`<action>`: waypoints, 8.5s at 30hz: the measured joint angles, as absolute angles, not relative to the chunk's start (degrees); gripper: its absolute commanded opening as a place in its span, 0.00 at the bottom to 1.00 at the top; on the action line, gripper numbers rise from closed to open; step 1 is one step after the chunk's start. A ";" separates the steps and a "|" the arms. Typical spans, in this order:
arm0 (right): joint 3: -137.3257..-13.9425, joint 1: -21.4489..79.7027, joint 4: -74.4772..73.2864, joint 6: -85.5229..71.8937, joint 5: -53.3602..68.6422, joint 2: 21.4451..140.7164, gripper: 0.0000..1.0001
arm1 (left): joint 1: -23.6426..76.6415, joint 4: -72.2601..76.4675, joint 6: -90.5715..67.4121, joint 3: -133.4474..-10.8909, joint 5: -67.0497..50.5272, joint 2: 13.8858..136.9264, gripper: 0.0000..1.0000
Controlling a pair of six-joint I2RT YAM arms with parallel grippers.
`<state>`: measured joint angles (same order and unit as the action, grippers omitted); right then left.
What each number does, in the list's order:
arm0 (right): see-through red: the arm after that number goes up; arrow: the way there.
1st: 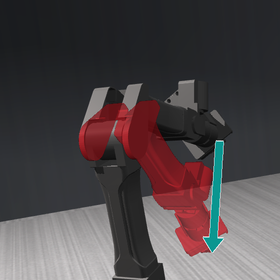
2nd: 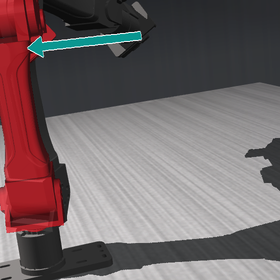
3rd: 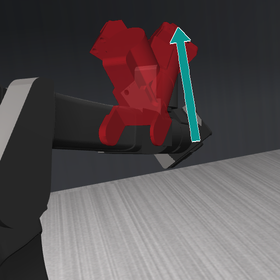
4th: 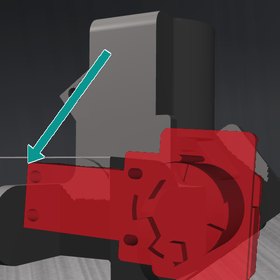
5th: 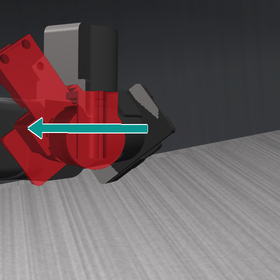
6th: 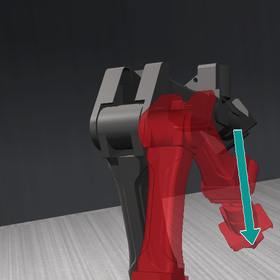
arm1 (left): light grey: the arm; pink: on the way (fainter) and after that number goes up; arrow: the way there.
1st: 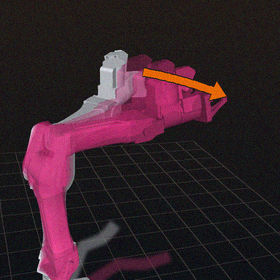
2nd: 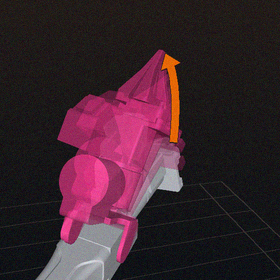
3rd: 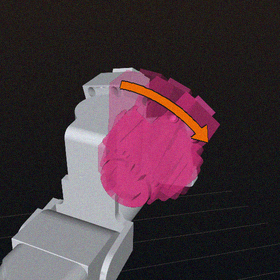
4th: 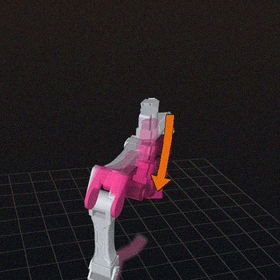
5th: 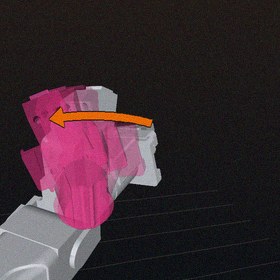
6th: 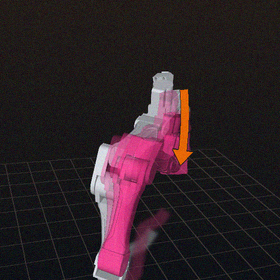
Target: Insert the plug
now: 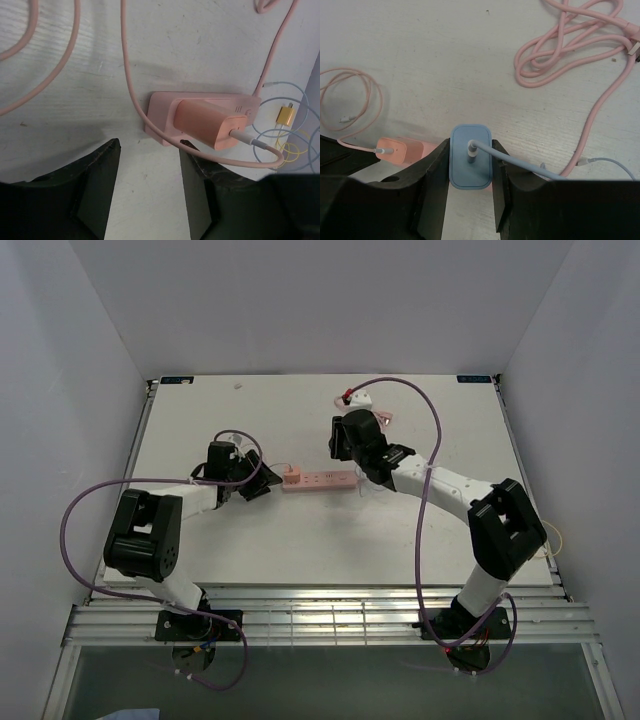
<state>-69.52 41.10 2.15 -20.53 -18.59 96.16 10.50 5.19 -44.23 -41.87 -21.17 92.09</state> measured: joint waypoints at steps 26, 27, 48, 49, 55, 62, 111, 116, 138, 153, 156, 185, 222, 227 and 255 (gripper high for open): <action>-68.71 45.19 6.17 -20.91 -21.32 101.73 0.08 | 12.88 11.57 -45.52 -42.50 -20.14 96.20 0.47; -68.71 45.19 6.20 -20.95 -21.32 101.73 0.08 | 12.88 11.73 -45.52 -42.50 -20.21 96.27 0.44; -68.75 50.22 7.22 -21.71 -30.04 106.48 0.08 | 13.96 15.53 -45.25 -42.48 -21.23 98.19 0.22; -68.77 50.52 7.25 -21.89 -30.83 106.72 0.08 | 14.04 15.59 -45.25 -42.48 -21.08 98.19 0.22; -69.38 52.21 7.99 -22.06 -35.09 107.96 0.08 | 14.37 16.80 -45.84 -41.85 -20.34 98.17 0.21; -69.65 53.01 9.69 -22.09 -38.92 110.21 0.08 | 14.48 17.87 -46.83 -41.19 -19.84 98.08 0.21; -65.71 58.22 20.36 -27.90 -53.30 114.52 0.08 | 15.18 18.57 -48.95 -40.53 -17.85 97.71 0.18; -65.78 58.28 20.84 -27.57 -53.78 114.76 0.08 | 15.20 18.55 -48.95 -40.53 -17.82 97.71 0.18; -57.54 60.10 44.45 -22.15 -58.96 118.26 0.08 | 15.27 18.50 -49.30 -40.53 -17.58 97.69 0.17; -60.58 60.73 46.46 -16.86 -61.39 122.02 0.08 | 15.88 18.65 -49.39 -40.12 -15.97 97.08 0.17; -60.97 60.80 46.41 -16.58 -61.95 122.98 0.08 | 15.90 18.63 -49.39 -40.12 -15.88 97.06 0.17; -58.78 59.59 44.88 -20.53 -56.45 119.96 0.15 | 15.99 18.55 -48.97 -39.92 -15.73 96.75 0.20; -65.21 59.59 25.19 -23.55 -54.50 116.64 0.44 | 17.76 9.06 -46.48 -40.10 -13.52 90.04 0.54; -65.19 60.88 22.20 -23.79 -51.81 116.36 0.60 | 17.76 7.60 -46.39 -40.10 -12.91 86.80 0.75; -61.28 67.07 5.19 -28.42 -43.07 99.72 0.98 | 18.31 -4.25 -45.50 -40.01 -11.73 70.30 0.98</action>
<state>-61.28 67.07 5.19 -28.42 -43.07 99.72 18.31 -4.25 -45.50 -40.01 -11.73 70.30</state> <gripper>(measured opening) 0.984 0.978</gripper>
